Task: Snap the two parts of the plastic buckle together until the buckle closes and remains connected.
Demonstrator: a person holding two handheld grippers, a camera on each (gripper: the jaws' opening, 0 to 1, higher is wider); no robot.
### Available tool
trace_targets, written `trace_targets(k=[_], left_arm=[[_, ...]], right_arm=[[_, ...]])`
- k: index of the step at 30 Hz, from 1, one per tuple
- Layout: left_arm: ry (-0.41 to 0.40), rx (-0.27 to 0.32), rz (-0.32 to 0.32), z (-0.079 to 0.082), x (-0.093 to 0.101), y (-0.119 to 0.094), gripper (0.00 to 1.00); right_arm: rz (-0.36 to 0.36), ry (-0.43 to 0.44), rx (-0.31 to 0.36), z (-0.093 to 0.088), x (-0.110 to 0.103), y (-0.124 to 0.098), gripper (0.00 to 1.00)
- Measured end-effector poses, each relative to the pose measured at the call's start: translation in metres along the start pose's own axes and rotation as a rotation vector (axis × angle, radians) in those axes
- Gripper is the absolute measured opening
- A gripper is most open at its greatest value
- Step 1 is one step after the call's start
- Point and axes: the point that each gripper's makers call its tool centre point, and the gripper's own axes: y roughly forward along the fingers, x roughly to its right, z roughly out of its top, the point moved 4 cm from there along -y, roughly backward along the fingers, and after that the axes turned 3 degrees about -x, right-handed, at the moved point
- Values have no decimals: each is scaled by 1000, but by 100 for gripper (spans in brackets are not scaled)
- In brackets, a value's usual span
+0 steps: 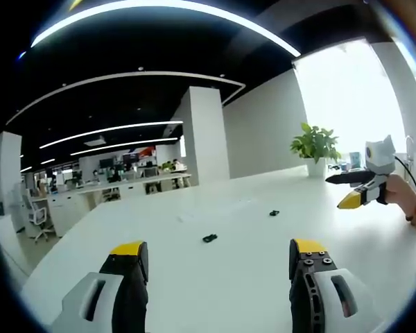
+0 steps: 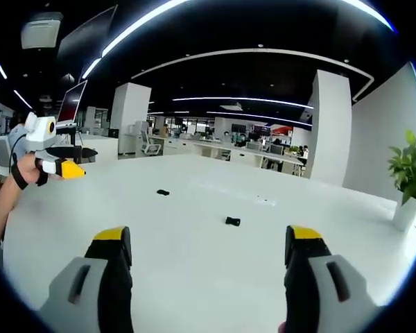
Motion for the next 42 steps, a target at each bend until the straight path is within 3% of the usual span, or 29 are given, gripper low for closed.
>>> trace_targets(k=[42], left_arm=[[9,-10,-6,-3,2,2,83]], right_arm=[[9,37,31,3,2,1,92]])
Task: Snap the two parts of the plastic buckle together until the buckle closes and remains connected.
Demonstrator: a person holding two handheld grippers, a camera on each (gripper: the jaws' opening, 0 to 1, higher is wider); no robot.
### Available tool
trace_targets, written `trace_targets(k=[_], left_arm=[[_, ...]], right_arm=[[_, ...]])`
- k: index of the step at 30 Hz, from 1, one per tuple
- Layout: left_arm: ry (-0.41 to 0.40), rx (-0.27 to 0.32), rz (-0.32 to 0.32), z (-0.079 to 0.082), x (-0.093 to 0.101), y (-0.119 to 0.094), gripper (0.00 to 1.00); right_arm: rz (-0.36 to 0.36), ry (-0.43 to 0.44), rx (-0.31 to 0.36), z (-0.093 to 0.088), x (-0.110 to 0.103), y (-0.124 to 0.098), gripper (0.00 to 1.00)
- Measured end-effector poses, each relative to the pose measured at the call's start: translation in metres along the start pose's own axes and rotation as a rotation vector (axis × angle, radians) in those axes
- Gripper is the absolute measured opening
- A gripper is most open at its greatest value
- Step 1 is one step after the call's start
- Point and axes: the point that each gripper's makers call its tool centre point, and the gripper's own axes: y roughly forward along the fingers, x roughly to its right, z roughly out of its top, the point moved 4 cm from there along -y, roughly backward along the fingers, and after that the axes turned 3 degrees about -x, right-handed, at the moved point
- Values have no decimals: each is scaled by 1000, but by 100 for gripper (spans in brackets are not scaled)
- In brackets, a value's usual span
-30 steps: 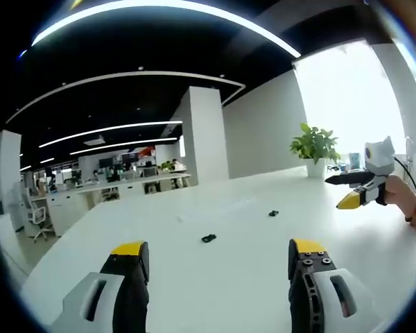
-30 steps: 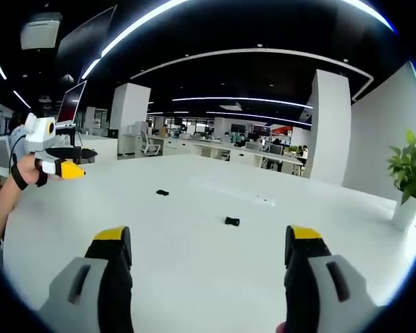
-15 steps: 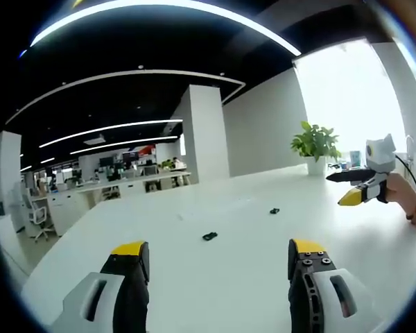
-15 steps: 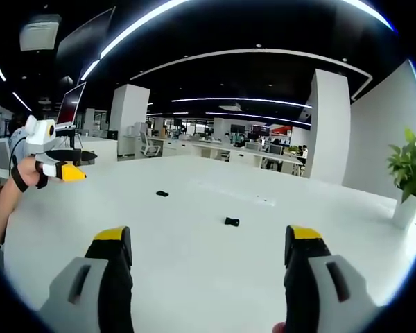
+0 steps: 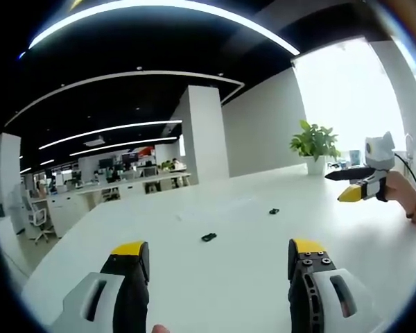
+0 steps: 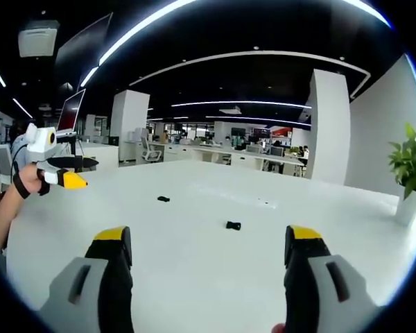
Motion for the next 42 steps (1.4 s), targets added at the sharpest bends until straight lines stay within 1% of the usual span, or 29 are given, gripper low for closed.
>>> trace_targets(k=[9,12,15,18,20,22,24,25,28,29,30,32,34,37,39,42], left_arm=[[1,1,-27,0,6,3,83],[10,-3,-28,1,7,4,83],[23,-9,-23,1,7,6,83],[16,-6,-39,2,11,6,83],[42,-19,-24,1,10,7,83],[48,-21,-20,1,8,8,83],[25,-16,-52,2,12,8,83],[26,-9,-53,3,12,8,83],[56,-10,-35,8,13,9,83],[92,-21,-22,8,12,9,83],[99,-21,-18,9,13,9,83],[93,-16,-18,12,15,9,83],[76,-4,-36,14,18,8,83],[71,-6,-33,14,17,7,82],[83,-11,-24,15,17,7,82],[65,-9,-36,16,16,9,82]], right_arm=[[6,9,-8,-1,3,3,92],[7,7,-20,-2,5,3,92],[10,9,-13,-1,4,3,92],[12,9,-19,-2,3,3,91],[14,9,-19,-2,2,3,91],[15,8,-17,-1,2,3,91],[14,7,-16,-1,2,3,91],[15,7,-15,-1,1,3,91],[20,7,-15,0,0,4,91],[19,6,-16,0,0,4,91],[16,7,-15,0,1,4,91],[17,4,-13,1,1,4,91],[14,8,-12,2,3,5,91],[14,8,-14,2,1,6,91],[15,5,-16,3,1,7,91],[15,1,-20,4,1,8,91]])
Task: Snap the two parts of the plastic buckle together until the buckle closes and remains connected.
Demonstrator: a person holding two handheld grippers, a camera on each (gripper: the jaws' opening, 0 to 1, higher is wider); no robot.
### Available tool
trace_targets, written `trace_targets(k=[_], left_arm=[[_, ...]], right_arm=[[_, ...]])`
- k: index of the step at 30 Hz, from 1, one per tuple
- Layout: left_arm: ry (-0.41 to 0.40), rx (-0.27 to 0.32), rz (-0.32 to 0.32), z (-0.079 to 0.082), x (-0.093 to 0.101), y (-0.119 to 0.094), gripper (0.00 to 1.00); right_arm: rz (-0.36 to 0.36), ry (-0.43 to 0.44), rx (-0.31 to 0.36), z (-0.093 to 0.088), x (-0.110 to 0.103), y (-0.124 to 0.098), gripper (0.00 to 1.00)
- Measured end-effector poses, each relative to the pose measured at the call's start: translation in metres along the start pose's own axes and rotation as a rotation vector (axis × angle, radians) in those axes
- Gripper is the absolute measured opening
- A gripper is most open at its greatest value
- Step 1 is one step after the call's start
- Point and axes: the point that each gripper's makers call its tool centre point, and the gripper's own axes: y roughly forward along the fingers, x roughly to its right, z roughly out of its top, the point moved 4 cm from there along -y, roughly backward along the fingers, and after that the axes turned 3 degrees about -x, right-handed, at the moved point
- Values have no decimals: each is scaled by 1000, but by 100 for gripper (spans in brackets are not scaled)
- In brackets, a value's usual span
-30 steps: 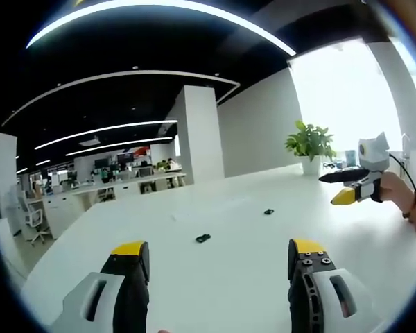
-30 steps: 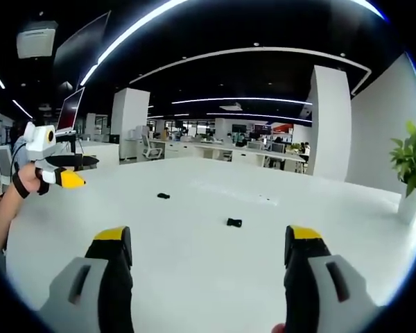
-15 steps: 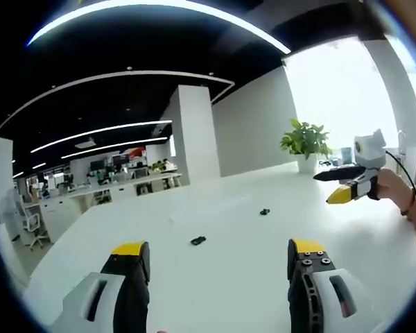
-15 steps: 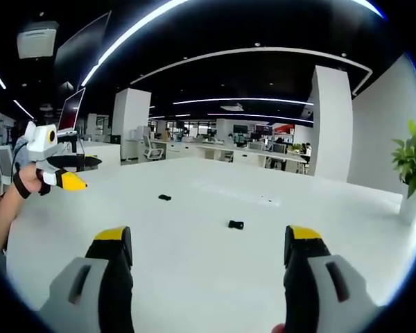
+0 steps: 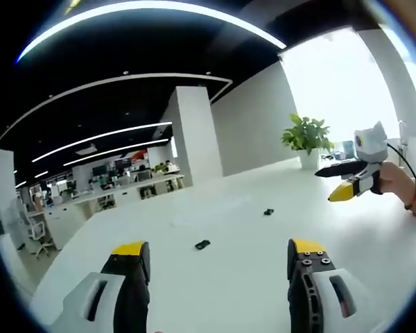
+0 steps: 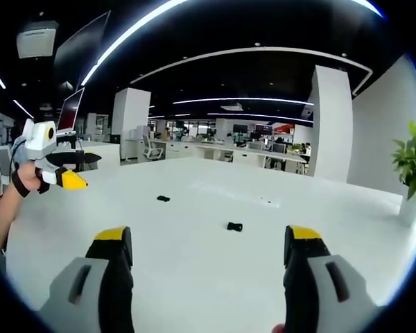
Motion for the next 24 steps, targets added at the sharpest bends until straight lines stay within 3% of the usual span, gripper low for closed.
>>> trace_targets(k=[24], left_arm=[[-10,-2,-4,8,-9,12,82]], right_arm=[[3,-19,-10,7,4,3,90]])
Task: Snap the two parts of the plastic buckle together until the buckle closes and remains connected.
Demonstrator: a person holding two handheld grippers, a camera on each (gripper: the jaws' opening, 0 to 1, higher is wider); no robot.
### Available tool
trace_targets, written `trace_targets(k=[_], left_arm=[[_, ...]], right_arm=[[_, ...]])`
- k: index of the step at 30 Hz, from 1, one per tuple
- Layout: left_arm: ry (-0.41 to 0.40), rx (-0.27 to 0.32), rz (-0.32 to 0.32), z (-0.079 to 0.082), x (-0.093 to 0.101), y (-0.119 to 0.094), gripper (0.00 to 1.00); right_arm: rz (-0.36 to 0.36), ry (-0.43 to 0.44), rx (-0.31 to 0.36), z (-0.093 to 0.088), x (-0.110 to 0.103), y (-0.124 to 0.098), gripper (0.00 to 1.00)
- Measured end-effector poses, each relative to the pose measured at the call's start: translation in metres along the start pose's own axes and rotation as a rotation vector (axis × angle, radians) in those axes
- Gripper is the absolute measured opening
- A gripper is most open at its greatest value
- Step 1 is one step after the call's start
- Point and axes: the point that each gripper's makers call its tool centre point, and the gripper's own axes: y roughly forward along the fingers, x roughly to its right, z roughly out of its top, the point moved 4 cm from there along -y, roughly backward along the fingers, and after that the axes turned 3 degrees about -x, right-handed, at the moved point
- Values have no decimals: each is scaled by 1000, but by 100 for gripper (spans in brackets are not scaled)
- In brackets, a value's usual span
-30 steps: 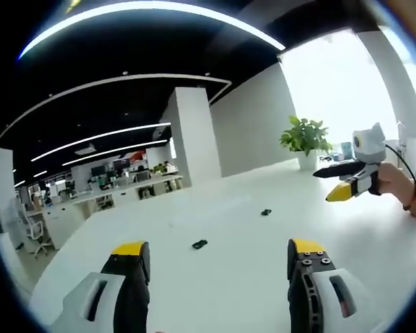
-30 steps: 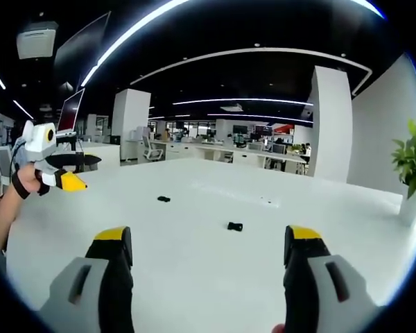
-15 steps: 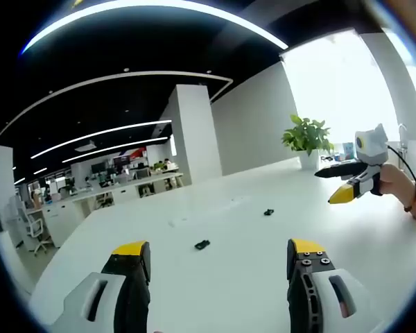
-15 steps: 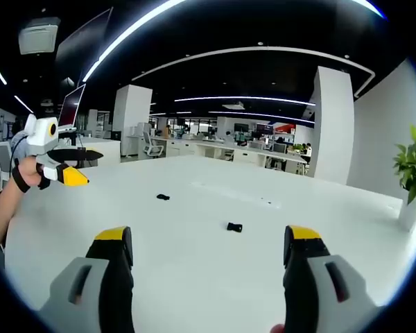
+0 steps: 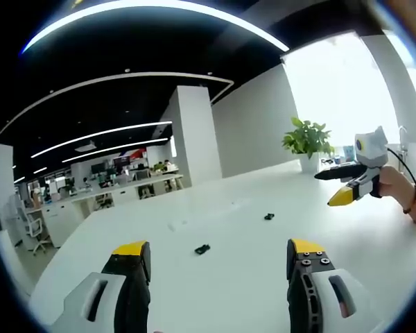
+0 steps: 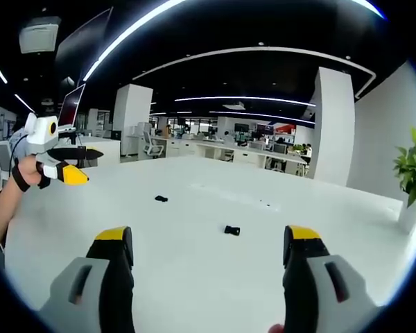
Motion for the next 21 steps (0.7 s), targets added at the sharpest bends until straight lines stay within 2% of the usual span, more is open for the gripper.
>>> trace_targets(k=[12,21], left_arm=[[-4,20,-7,12,0,4,81],[-22,12,-21,12,1,9,81]], right_arm=[[3,6,-9,0,2,3,89],[3,0,-10,4,6,6,89]])
